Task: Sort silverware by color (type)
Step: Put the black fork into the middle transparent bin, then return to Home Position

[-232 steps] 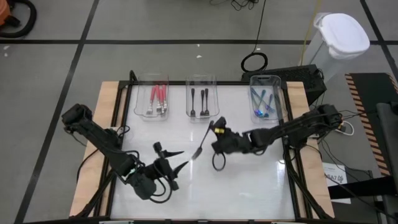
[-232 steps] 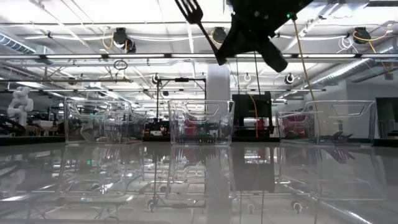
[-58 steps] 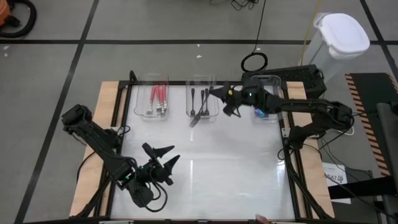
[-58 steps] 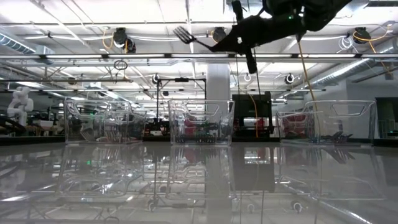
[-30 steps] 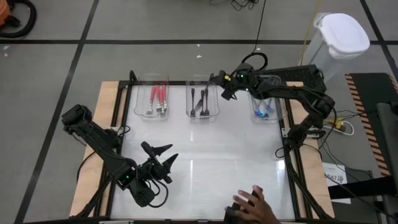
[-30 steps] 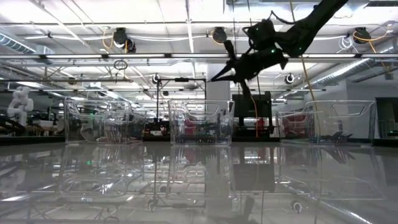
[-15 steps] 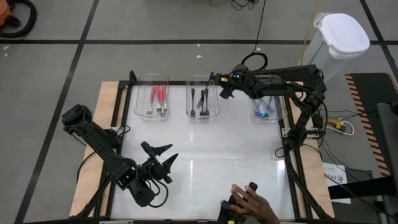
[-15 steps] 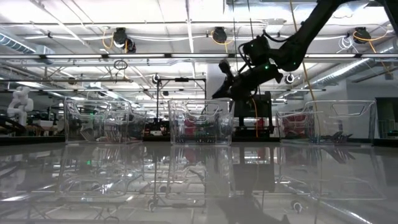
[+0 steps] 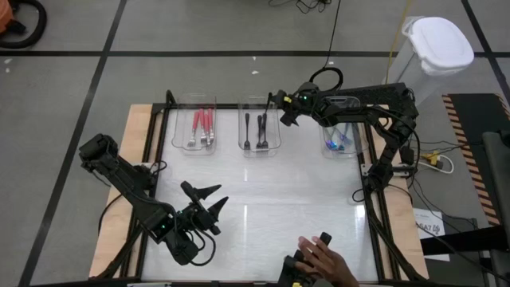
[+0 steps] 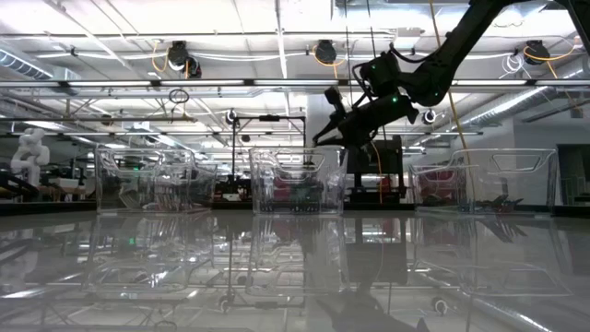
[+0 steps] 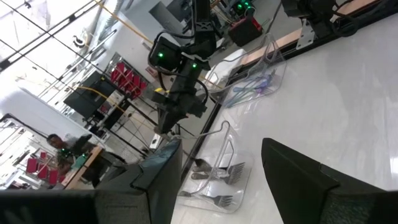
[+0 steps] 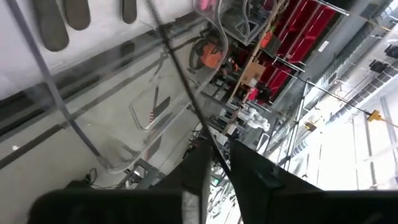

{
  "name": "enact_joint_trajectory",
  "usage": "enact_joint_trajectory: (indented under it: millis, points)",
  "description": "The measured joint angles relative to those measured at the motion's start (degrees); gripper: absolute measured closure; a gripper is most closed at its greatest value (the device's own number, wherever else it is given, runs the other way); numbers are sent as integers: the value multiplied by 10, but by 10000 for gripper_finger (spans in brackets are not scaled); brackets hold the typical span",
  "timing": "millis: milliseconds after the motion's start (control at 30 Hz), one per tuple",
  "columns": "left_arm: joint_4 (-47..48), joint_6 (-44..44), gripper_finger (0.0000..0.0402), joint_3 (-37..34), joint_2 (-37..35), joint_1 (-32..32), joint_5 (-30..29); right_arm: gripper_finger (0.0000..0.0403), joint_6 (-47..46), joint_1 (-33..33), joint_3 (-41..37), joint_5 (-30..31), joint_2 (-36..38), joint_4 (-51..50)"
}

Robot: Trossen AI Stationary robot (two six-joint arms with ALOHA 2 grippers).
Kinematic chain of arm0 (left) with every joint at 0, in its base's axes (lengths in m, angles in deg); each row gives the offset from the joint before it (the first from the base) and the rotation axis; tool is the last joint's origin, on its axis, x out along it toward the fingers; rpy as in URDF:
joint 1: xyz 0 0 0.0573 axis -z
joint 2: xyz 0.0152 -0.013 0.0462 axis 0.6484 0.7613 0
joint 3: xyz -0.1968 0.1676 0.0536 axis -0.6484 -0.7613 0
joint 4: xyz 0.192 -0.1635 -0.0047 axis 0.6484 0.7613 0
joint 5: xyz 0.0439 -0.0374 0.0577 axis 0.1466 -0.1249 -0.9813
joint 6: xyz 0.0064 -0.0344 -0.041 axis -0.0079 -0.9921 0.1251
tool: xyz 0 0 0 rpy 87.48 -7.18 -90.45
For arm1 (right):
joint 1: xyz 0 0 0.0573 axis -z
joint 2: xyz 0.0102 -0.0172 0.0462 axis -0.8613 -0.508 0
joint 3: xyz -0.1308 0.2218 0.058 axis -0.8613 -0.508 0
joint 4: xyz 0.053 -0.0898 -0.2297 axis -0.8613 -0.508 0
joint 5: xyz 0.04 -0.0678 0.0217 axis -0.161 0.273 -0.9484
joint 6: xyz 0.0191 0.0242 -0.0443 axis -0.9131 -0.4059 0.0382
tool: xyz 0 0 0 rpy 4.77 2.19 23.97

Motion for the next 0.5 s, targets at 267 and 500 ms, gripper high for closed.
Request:
enact_joint_trajectory:
  millis: [267, 500]
  points:
    - [0, 0, 181, 0, 0, 0, 0, 335, -7, -7, 0, -1, 1, 1]
    - [-1, -2, 181, 0, 0, -5, 0, 334, -66, -12, 0, -1, 1, 2]
